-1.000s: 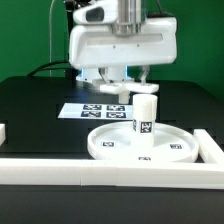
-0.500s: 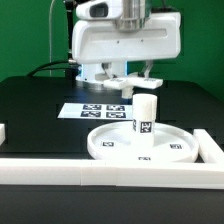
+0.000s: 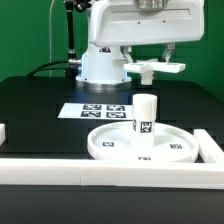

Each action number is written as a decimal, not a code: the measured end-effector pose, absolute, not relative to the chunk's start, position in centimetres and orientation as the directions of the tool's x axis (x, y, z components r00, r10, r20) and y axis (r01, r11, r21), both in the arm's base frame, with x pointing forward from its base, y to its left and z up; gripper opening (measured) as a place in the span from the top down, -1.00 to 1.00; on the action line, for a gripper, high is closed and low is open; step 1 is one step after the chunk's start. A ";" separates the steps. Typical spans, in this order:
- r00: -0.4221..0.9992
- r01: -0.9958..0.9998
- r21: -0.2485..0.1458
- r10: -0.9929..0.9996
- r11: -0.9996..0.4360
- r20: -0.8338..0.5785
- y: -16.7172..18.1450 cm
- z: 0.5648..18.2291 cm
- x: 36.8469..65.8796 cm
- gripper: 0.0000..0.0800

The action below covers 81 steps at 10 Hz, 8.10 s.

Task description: Assemble round table

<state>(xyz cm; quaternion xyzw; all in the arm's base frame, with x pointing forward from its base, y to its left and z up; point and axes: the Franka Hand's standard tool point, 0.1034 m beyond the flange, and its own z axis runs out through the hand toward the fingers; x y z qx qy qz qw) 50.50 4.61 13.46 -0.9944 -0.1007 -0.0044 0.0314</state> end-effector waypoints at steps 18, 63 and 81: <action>0.952 0.303 -0.044 0.301 -0.952 0.058 4.1 12.2 54.1 -0.13; 0.078 -0.996 -0.060 -0.987 -0.070 -0.142 4.2 9.8 53.2 -0.50; 0.972 -0.232 -0.175 -0.235 -0.957 -0.001 5.9 11.9 53.9 -0.62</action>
Offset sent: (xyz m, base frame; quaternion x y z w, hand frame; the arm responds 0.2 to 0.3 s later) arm 0.0403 0.0157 0.0098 -0.0123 0.0205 -0.0298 0.9993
